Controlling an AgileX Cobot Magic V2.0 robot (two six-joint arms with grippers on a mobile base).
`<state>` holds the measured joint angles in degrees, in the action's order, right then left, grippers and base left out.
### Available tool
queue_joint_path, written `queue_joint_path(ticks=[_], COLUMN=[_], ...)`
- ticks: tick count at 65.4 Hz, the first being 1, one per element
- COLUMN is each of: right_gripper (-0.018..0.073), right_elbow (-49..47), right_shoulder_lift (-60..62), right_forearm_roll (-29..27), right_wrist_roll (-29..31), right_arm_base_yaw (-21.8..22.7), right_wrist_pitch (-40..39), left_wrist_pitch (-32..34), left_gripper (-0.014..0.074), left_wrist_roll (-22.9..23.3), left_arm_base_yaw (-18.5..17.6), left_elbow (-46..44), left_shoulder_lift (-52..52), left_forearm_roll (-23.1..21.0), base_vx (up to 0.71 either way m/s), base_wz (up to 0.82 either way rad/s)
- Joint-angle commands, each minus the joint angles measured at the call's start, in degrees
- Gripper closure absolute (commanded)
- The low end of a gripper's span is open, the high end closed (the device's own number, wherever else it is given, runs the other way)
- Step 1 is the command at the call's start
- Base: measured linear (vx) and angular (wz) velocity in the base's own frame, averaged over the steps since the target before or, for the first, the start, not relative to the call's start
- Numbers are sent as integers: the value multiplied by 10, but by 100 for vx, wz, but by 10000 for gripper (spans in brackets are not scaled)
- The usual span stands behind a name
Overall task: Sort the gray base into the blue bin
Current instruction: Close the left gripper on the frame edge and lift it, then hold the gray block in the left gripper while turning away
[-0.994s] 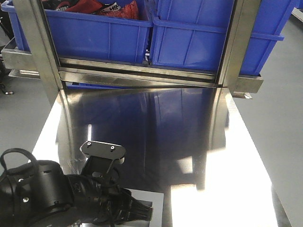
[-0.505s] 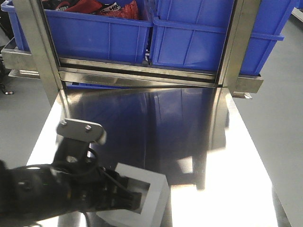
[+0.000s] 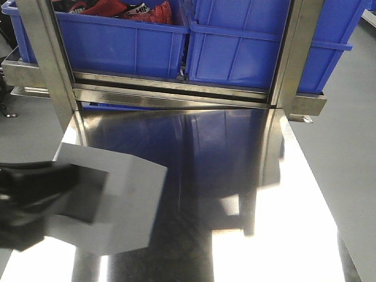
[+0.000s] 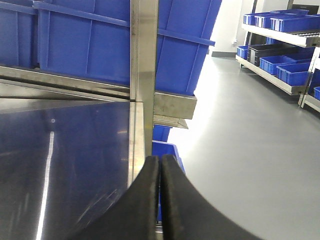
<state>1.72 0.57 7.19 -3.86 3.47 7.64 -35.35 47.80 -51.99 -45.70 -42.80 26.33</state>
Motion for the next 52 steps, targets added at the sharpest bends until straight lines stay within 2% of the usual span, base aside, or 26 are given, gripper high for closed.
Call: queue_joint_path(ticks=[1, 20, 52], right_gripper=[568, 568, 568], right_elbow=[8, 8, 8], right_shoulder_lift=[9, 9, 9], right_forearm_roll=[5, 5, 5], right_wrist_roll=[3, 3, 3], right_arm_base_yaw=[1, 1, 1], right_wrist_pitch=[-44, -44, -44], left_wrist_pitch=[41, 36, 32], left_gripper=[595, 594, 594], left_wrist_roll=[4, 4, 4], left_arm_base_yaw=[-2, -2, -2], left_elbow=[-16, -16, -16], left_shoulder_lift=[44, 111, 111], left_forearm_roll=[17, 17, 17], base_vx=[0, 0, 0], base_wz=[0, 0, 0])
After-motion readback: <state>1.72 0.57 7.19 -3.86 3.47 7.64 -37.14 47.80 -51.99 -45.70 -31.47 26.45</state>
